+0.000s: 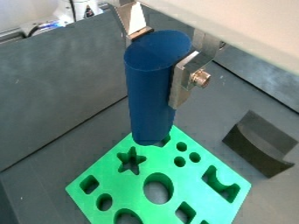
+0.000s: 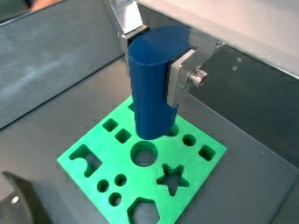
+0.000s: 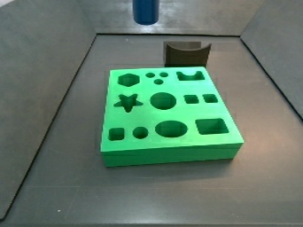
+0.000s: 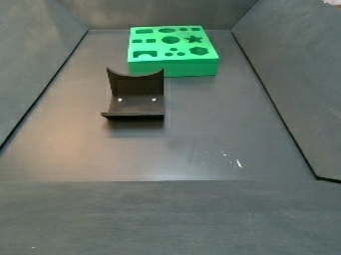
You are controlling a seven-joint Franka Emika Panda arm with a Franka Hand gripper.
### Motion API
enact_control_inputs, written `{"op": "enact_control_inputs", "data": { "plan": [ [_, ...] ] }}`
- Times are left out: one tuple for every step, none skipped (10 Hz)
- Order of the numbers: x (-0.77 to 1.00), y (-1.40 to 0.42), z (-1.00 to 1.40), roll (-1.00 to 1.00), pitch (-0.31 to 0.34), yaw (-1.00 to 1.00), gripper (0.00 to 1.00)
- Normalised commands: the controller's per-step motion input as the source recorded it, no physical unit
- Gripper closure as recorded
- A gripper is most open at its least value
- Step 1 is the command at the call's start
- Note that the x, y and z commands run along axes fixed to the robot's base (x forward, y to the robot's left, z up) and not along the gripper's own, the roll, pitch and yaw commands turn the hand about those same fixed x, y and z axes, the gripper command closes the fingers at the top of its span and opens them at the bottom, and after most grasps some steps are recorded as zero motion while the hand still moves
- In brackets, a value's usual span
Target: Insert the oval object.
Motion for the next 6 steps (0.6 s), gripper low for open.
{"op": "enact_control_inputs", "data": {
  "plan": [
    [0.3,-0.32,-0.79,0.0,-0.13,-0.51,1.0],
    [0.27,-0.32,-0.81,0.0,-0.139,-0.53,1.0],
    [0.23,-0.34,-0.81,0.0,-0.151,-0.55,1.0],
    [0.24,-0.35,-0.83,0.0,-0.153,-0.54,1.0],
    [0.23,-0.35,-0.83,0.0,-0.154,-0.55,1.0],
    [0.22,-0.35,-0.82,0.0,-0.153,-0.55,1.0]
  ]
}}
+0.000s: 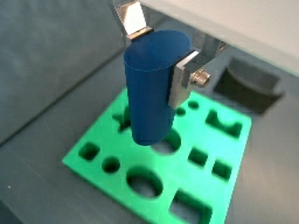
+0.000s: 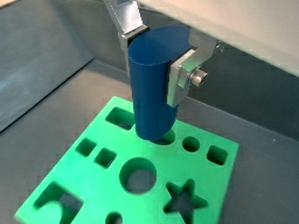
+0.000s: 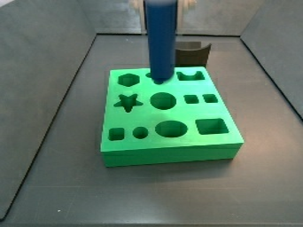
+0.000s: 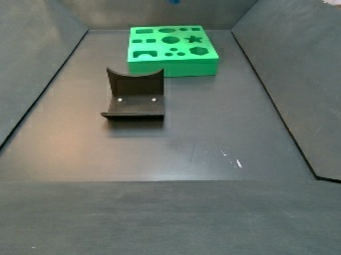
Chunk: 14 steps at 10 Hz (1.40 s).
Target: Insert the oval object.
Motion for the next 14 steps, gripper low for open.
{"op": "enact_control_inputs", "data": {
  "plan": [
    [0.22,-0.36,-0.81,0.0,-0.134,-0.55,1.0],
    [0.18,-0.43,-0.34,0.0,-0.016,-0.63,1.0],
    [0.17,-0.34,-0.03,0.0,0.0,-0.77,1.0],
    [0.02,-0.29,0.0,0.0,0.0,-0.92,1.0],
    [0.01,-0.13,0.0,0.06,0.0,-0.97,1.0],
    [0.01,-0.07,-0.06,0.1,-0.013,-0.99,1.0],
    [0.02,-0.05,-0.1,0.11,-0.026,-0.98,1.0],
    [0.04,-0.04,-0.15,0.12,-0.043,-0.99,1.0],
    [0.06,-0.02,-0.2,0.14,-0.057,-0.99,1.0],
    [0.13,-0.03,-0.23,0.16,-0.063,-0.93,1.0],
    [0.14,-0.03,-0.23,0.16,-0.061,-0.92,1.0],
    [0.13,-0.03,-0.19,0.15,-0.053,-0.92,1.0],
    [0.13,-0.03,-0.19,0.14,-0.05,-0.93,1.0],
    [0.07,-0.02,-0.17,0.13,-0.056,-0.97,1.0]
  ]
}}
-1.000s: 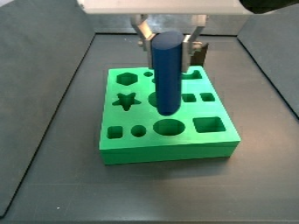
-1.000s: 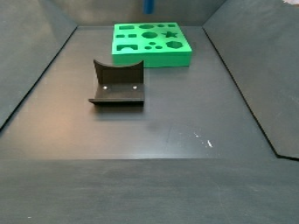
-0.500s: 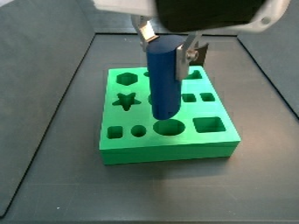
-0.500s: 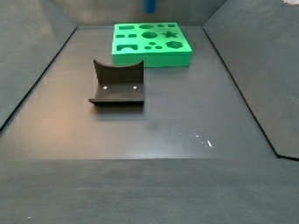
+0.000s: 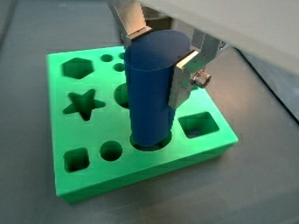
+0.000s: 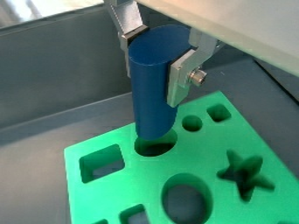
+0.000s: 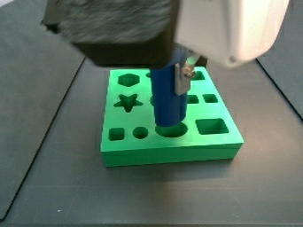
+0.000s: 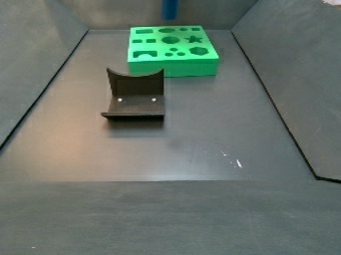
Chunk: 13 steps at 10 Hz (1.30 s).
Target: Insert the oval object.
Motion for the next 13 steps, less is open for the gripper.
{"op": "enact_control_inputs", "data": {
  "plan": [
    [0.05,-0.01,-0.16,0.12,-0.056,-1.0,1.0],
    [0.09,-0.01,-0.17,0.13,-0.053,-0.96,1.0],
    [0.19,-0.03,-0.19,0.15,-0.046,-0.88,1.0],
    [0.26,-0.03,-0.24,0.08,-0.013,-0.82,1.0],
    [0.35,-0.03,-0.23,-0.01,0.0,-0.74,1.0],
    [0.39,0.0,-0.24,0.0,0.0,-0.62,1.0],
    [0.02,0.0,-0.02,0.0,0.024,-0.13,1.0],
    [0.0,0.0,-0.07,0.0,0.0,0.0,1.0],
    [0.0,0.0,-0.41,0.16,0.0,0.0,1.0],
    [-0.15,0.0,-0.37,0.15,0.0,0.0,1.0],
    [-0.03,0.18,-0.19,0.0,0.0,0.0,1.0],
    [0.0,0.15,-0.11,0.0,0.027,0.0,1.0],
    [0.0,0.19,-0.11,0.02,0.036,-0.1,1.0]
  ]
}}
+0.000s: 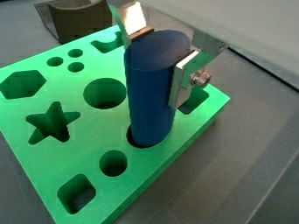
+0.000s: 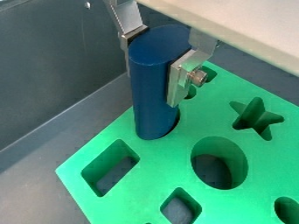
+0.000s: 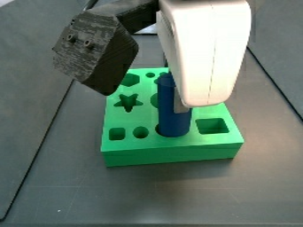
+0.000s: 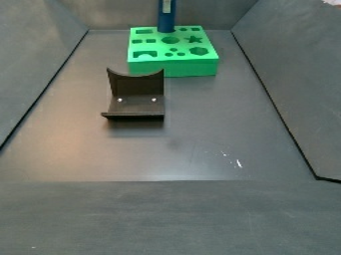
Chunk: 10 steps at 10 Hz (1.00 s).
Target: Insert the oval object.
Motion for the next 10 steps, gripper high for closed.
{"op": "enact_control_inputs", "data": {
  "plan": [
    [-0.13,0.19,-0.15,0.08,0.01,-0.19,1.0],
    [-0.22,0.17,-0.17,0.1,0.014,-0.27,1.0],
    [-0.35,0.15,-0.17,0.15,0.009,-0.38,1.0],
    [-0.31,0.17,-0.19,0.18,0.021,-0.47,1.0],
    [-0.29,0.16,-0.21,0.2,0.021,-0.52,1.0],
    [-0.22,0.14,-0.3,0.21,0.01,-0.51,1.0],
    [-0.14,0.0,-0.28,0.27,0.0,-0.42,1.0],
    [-0.16,0.0,-0.34,0.28,0.0,-0.42,1.0],
    [-0.2,0.0,-0.36,0.29,-0.034,-0.42,1.0],
    [-0.2,0.0,-0.43,0.28,-0.11,-0.43,1.0]
  ]
}}
